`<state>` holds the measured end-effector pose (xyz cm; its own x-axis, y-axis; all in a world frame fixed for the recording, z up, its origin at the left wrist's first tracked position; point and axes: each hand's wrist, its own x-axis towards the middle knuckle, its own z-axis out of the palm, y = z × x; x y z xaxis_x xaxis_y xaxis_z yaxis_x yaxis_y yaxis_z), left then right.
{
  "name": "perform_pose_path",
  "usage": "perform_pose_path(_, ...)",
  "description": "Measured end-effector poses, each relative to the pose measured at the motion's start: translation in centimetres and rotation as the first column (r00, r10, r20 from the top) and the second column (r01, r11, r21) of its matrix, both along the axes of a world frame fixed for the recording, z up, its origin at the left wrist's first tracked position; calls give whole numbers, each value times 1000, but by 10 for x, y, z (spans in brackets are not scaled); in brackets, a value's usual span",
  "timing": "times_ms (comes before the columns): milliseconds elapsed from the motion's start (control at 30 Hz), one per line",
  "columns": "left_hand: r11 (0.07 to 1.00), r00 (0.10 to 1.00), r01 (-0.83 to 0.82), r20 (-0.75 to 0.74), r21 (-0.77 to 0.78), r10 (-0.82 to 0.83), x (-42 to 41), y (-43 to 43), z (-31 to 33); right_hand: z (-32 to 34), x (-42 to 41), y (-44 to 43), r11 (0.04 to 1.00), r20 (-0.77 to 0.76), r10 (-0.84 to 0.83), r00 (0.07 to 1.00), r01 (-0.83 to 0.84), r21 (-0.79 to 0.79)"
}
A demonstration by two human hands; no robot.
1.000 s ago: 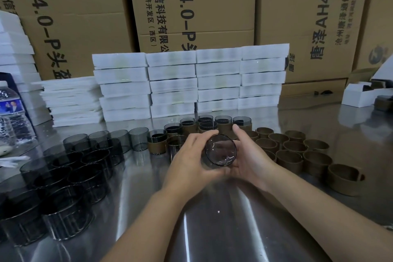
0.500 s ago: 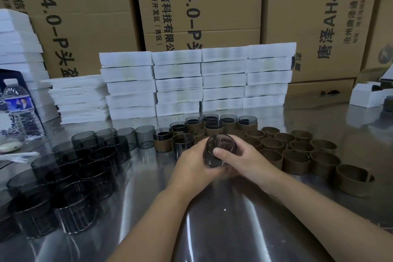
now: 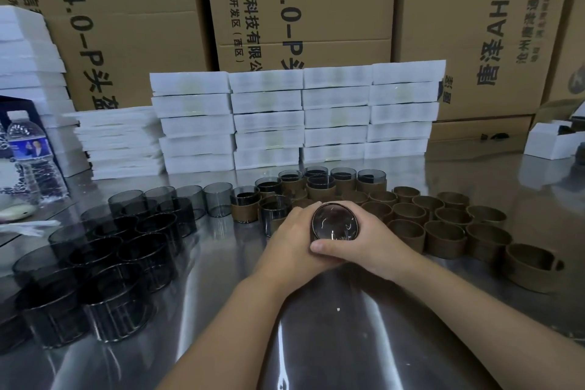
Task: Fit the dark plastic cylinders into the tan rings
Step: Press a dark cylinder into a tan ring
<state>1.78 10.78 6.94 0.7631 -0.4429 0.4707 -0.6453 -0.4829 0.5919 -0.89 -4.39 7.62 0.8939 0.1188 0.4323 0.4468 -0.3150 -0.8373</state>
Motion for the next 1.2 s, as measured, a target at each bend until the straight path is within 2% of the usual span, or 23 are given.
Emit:
perform_pose_path(200,999,1000,9,-12,34,-9,4,1,-2,-4,2,0,998,27,-35,999,37,-53)
perform_pose_path(467,999,1000,12,8,38,-12,7,4,-6,-1,-3,-2,973,-21,-138,990,132,-189)
perform_pose_path(733,999,999,-12,38,46,10,6,4,-7,-1,-4,-3,965,-32,-151,988,140,-224)
perform_pose_path(1200,1000,1000,-10,22,-16,10,12,1,-17,-7,-3,-1,936,192,-204,960,248,-248)
